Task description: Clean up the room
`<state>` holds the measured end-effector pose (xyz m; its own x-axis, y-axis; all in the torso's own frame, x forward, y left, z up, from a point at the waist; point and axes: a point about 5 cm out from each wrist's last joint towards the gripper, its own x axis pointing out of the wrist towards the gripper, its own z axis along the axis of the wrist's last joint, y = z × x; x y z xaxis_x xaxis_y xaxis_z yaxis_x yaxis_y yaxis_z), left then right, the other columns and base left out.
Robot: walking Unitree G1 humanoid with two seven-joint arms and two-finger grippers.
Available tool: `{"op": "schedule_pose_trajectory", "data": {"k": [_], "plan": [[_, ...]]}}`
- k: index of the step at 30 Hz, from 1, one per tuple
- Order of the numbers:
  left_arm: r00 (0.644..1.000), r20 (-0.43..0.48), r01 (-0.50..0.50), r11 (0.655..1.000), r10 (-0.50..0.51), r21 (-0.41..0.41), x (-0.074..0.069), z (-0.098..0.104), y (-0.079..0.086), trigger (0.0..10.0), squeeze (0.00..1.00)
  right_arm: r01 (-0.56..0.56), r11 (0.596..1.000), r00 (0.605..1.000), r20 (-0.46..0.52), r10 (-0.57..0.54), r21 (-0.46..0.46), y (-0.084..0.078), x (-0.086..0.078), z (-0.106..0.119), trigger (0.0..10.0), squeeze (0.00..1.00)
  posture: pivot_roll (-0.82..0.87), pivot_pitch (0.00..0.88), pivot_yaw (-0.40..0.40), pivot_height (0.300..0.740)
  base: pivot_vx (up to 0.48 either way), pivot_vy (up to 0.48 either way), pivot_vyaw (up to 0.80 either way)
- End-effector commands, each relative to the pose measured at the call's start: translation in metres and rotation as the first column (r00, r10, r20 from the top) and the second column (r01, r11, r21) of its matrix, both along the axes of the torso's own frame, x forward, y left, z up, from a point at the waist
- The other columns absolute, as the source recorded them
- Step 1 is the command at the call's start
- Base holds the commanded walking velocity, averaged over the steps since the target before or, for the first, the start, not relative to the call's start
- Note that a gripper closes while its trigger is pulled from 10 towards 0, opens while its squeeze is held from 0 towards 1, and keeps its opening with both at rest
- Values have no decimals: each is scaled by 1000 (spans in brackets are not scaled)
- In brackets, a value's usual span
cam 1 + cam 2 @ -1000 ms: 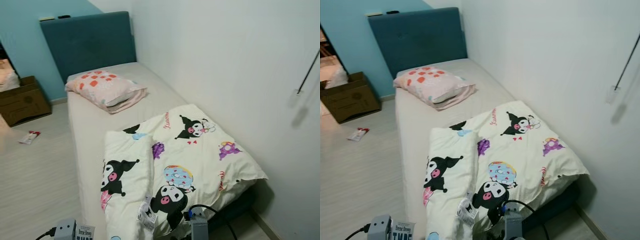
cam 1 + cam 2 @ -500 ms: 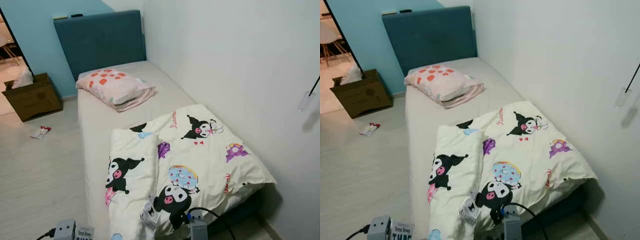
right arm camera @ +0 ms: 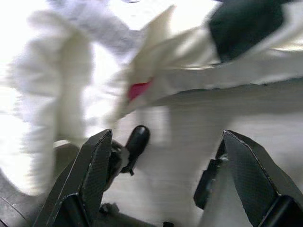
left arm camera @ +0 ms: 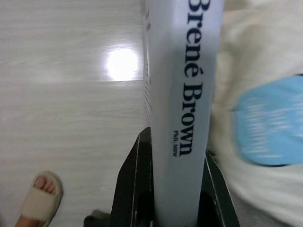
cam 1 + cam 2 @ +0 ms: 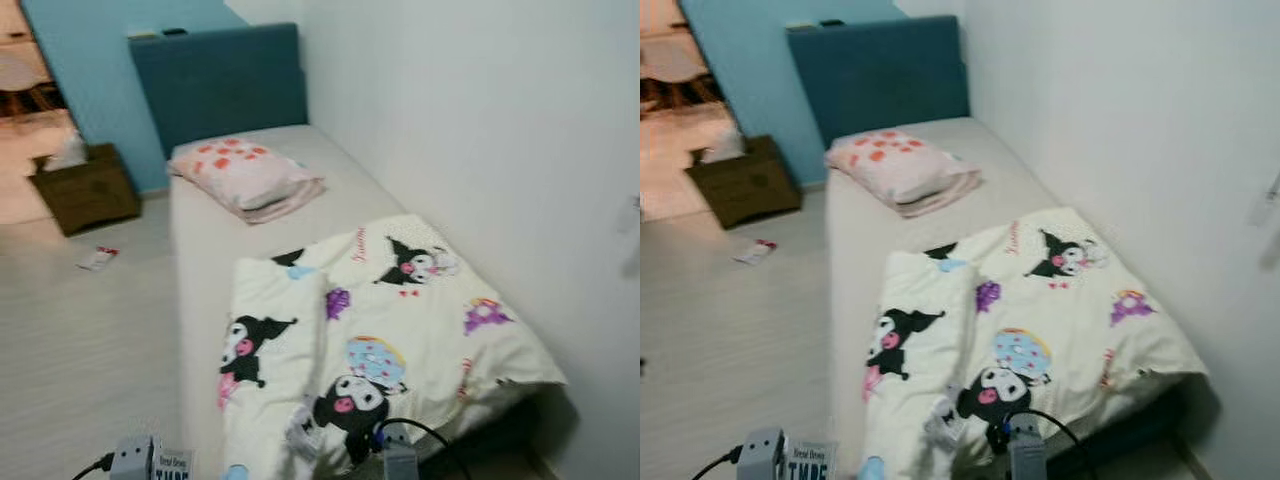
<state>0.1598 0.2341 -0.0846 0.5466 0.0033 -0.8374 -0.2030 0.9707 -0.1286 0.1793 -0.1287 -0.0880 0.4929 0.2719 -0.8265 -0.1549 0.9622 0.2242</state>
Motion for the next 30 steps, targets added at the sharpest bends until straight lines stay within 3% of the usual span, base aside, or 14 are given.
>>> {"op": "schedule_pose_trajectory", "data": {"k": [1,10,30], "plan": [[1000,-4,15,1000,-15,4,-1,0,1,10000,0,4,1000,1000,6,-4,-1,3,1,0,10000,0,115,0,21,740,0,-469,800],[1000,-5,9,1000,-9,-5,-1,0,0,10000,0,19,1000,1000,-1,-19,15,3,0,0,10000,0,114,0,21,740,0,-469,0],[1000,-26,-18,1000,18,5,-4,-3,-2,10000,0,17,1000,1000,-7,-16,17,1,0,0,10000,0,111,0,11,740,0,0,0]]}}
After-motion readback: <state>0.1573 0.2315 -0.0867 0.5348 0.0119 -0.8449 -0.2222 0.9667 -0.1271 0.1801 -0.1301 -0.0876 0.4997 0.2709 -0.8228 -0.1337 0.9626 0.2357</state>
